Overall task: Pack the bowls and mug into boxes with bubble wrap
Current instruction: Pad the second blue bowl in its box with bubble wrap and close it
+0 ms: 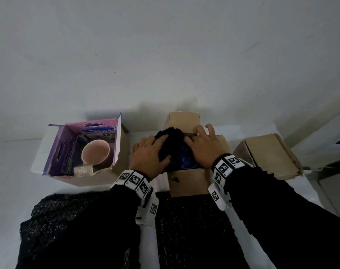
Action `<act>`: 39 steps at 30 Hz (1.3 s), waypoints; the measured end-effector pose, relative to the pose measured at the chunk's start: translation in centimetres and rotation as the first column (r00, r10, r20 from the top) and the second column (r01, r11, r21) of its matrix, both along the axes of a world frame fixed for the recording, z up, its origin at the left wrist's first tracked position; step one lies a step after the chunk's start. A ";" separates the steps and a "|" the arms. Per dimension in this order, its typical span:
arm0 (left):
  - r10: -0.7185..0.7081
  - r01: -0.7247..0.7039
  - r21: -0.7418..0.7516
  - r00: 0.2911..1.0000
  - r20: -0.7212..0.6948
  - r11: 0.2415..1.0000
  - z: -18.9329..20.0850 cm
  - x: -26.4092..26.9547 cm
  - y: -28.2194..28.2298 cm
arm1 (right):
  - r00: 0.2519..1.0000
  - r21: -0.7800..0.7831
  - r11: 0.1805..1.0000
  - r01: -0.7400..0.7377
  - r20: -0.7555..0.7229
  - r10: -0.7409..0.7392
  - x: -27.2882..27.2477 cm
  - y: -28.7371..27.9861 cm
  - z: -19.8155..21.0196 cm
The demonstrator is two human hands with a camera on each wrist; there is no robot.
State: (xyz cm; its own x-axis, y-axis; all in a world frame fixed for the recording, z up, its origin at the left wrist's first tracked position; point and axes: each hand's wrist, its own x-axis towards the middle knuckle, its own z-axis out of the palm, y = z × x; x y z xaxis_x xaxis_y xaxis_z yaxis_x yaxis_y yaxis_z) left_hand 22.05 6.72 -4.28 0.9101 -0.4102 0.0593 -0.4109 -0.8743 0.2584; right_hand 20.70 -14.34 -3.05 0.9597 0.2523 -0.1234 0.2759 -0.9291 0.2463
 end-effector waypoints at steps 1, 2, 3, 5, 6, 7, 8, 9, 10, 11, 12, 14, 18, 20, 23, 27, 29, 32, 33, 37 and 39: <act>0.005 -0.004 0.009 1.000 -0.026 1.000 0.0 0.1 -0.1 | 1.000 0.008 1.000 -0.020 -0.021 0.020 0.1 -0.1 -0.2; 0.003 -0.003 -0.003 0.999 -0.045 1.000 0.2 0.2 -0.1 | 0.998 0.016 1.000 -0.019 -0.060 0.020 0.2 -0.2 -0.3; -0.003 0.002 -0.035 0.999 -0.054 0.999 0.3 0.4 -0.1 | 0.996 0.022 1.000 -0.012 -0.086 0.013 0.2 -0.1 -0.3; -0.019 0.011 -0.138 0.998 -0.053 0.990 0.8 0.6 -0.2 | 0.999 0.041 0.999 0.023 -0.043 -0.022 0.1 0.1 0.3; -0.027 0.017 -0.192 0.999 -0.046 0.981 1.1 0.8 -0.2 | 0.998 0.112 0.993 0.037 0.050 -0.043 0.0 0.1 0.5; -0.039 0.030 -0.243 0.999 -0.032 0.970 1.6 0.9 -0.3 | 0.982 0.250 0.968 0.007 0.181 -0.054 -0.1 0.0 0.7; -0.062 0.056 -0.288 0.998 -0.012 0.956 2.1 1.1 -0.3 | 0.958 0.455 0.888 -0.072 0.280 -0.066 -0.3 0.0 1.1; -0.100 0.099 -0.325 0.995 0.014 0.941 2.5 1.2 -0.5 | 0.949 0.671 0.724 -0.158 0.306 -0.077 -0.4 -0.1 1.5; -0.147 0.154 -0.352 0.988 0.047 0.923 3.0 1.2 -0.6 | 0.956 0.820 0.534 -0.208 0.285 -0.064 -0.4 -0.1 2.0; -0.188 0.204 -0.377 0.979 0.079 0.904 3.4 1.2 -0.8 | 0.965 0.884 0.412 -0.222 0.261 -0.039 -0.1 -0.1 2.4; -0.206 0.227 -0.401 0.974 0.095 0.888 3.7 1.2 -1.1 | 0.972 0.907 0.364 -0.211 0.236 -0.023 0.2 -0.1 2.8; -0.160 0.184 -0.455 0.983 0.090 0.871 4.1 1.3 -1.5 | 0.989 0.927 0.347 -0.143 0.150 0.007 1.1 -0.1 3.4; -0.091 0.158 -0.521 0.984 0.152 0.839 3.2 1.6 -1.6 | 0.992 0.943 0.323 0.072 -0.101 0.075 1.6 -0.2 3.2; -0.091 0.165 -0.526 0.982 0.163 0.835 2.6 1.6 -1.7 | 0.982 0.940 0.315 0.134 -0.169 0.086 1.5 -0.2 2.5; -0.094 0.172 -0.500 0.980 0.178 0.849 1.7 1.5 -1.8 | 0.998 0.923 0.379 0.062 -0.065 -0.004 1.8 0.0 2.0; -0.081 0.143 -0.272 0.971 0.227 0.952 0.9 1.7 -2.1 | 0.982 0.714 0.685 -0.143 0.188 0.010 2.3 0.5 1.0; -0.106 0.127 -0.050 0.947 0.305 0.991 0.7 1.7 -2.3 | 0.980 0.571 0.807 -0.151 0.194 0.047 2.3 0.7 0.2; -0.175 0.122 0.180 0.932 0.317 0.976 1.2 1.4 -2.3 | 0.995 0.508 0.857 -0.082 0.094 0.039 1.9 0.9 -1.0; -0.185 0.122 0.219 0.936 0.298 0.968 1.2 1.2 -2.3 | 0.997 0.485 0.871 -0.078 0.053 0.060 1.8 0.9 -1.4; -0.208 0.141 0.272 0.949 0.235 0.952 0.8 0.0 -2.1 | 0.991 0.341 0.932 -0.122 -0.008 0.132 1.5 0.9 -2.3; -0.173 0.098 0.289 0.954 0.243 0.952 0.5 -0.8 -2.0 | 0.989 0.272 0.952 -0.143 -0.009 0.151 1.6 0.9 -2.4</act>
State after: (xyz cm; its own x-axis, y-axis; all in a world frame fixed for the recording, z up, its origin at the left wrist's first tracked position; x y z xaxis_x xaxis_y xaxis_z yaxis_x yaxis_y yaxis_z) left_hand 21.29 4.75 -3.77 0.8115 -0.5626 0.1579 -0.5511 -0.8267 -0.1136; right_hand 22.26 -13.42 -5.41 0.9066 0.4179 -0.0585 0.4176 -0.9084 -0.0177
